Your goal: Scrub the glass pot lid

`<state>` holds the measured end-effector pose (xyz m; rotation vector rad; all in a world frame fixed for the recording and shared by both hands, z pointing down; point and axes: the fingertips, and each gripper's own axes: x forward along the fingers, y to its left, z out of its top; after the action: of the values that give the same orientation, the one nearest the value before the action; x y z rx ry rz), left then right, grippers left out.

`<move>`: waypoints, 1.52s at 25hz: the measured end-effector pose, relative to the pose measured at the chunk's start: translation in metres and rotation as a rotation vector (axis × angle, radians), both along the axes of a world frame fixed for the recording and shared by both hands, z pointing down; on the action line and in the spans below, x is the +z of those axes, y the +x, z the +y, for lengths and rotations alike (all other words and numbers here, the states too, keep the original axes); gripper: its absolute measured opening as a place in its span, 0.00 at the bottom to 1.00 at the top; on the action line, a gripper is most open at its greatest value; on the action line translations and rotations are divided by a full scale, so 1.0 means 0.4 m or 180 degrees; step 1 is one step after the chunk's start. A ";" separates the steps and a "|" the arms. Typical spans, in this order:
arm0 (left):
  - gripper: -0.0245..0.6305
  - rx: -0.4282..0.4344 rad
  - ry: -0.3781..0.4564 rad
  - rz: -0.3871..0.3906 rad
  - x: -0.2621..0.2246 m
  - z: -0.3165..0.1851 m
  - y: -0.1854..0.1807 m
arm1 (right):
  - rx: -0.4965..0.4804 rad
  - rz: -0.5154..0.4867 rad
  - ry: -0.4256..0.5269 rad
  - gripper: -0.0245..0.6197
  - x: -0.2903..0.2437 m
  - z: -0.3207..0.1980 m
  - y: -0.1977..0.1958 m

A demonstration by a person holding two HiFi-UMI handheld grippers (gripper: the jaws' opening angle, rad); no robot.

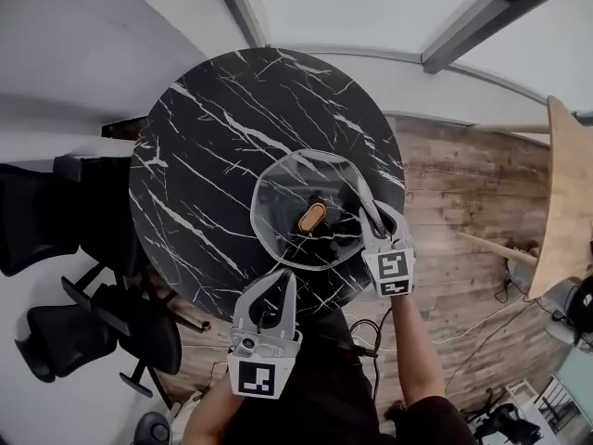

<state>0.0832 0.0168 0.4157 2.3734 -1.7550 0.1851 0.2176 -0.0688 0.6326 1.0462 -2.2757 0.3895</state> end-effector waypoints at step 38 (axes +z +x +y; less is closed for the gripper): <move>0.04 -0.0221 -0.0050 0.0143 0.013 0.013 -0.057 | -0.0833 0.0787 0.0291 0.16 0.090 0.120 -0.086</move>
<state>0.0602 0.0220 0.4210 2.2834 -1.8055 0.1341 0.1834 -0.0209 0.6684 0.7771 -2.1835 0.0453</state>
